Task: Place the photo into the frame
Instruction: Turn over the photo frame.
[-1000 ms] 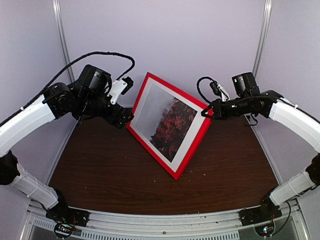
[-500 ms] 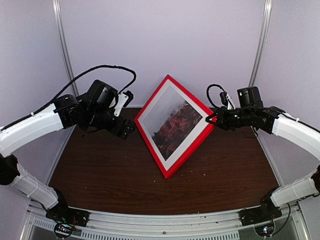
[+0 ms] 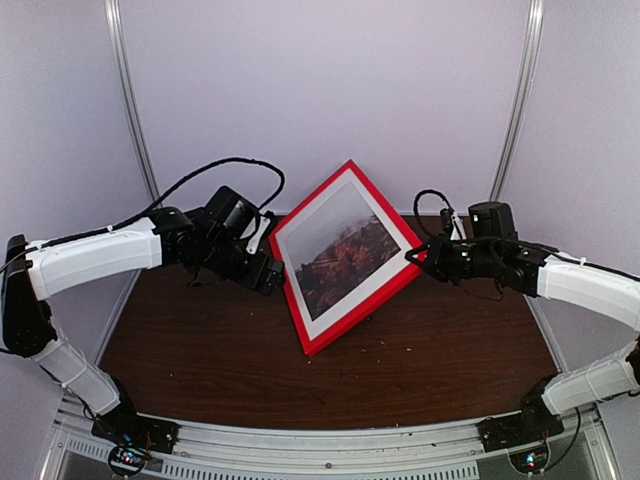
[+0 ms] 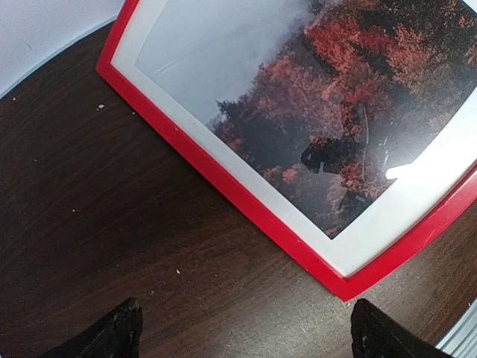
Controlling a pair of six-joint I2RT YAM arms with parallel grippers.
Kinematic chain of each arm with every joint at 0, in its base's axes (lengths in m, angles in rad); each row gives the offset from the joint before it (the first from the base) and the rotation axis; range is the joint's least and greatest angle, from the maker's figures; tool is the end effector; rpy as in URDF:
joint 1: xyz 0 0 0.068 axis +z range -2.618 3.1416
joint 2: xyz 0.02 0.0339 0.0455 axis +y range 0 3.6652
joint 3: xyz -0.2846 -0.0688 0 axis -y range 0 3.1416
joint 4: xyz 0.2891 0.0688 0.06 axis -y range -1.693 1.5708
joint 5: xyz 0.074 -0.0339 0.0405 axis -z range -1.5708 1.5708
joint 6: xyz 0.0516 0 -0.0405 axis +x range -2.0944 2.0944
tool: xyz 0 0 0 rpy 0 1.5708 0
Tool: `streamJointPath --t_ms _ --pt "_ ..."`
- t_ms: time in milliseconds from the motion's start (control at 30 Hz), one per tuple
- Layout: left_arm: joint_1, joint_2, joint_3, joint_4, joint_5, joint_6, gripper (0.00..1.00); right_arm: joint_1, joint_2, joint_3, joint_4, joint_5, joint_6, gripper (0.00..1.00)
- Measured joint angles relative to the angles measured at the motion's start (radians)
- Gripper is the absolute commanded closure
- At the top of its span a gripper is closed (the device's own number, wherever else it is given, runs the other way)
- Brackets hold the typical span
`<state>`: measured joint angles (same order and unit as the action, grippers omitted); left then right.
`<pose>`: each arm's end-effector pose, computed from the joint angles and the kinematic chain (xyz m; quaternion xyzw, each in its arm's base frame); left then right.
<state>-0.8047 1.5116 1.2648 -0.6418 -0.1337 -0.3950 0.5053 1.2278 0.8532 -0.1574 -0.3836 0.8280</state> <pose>0.2664 -0.2669 0.2880 0.1694 0.9252 -0.1365 0.3110 0.2709 0.1719 0.2698 0.0435 0.8563 0.4314 0.2806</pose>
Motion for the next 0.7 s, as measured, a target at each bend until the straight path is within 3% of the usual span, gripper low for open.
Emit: streamJointPath --t_ms 233,400,700 --pt "0.003 0.052 -0.041 0.057 0.056 -0.032 0.02 0.037 -0.043 -0.146 0.143 0.049 0.124 0.74" --pt "0.010 0.074 -0.072 0.076 0.083 -0.047 0.03 0.056 -0.070 -0.258 0.148 0.086 0.190 0.67" --pt "0.012 0.093 -0.081 0.114 0.102 -0.059 0.03 0.085 -0.080 -0.405 0.187 0.090 0.262 0.65"
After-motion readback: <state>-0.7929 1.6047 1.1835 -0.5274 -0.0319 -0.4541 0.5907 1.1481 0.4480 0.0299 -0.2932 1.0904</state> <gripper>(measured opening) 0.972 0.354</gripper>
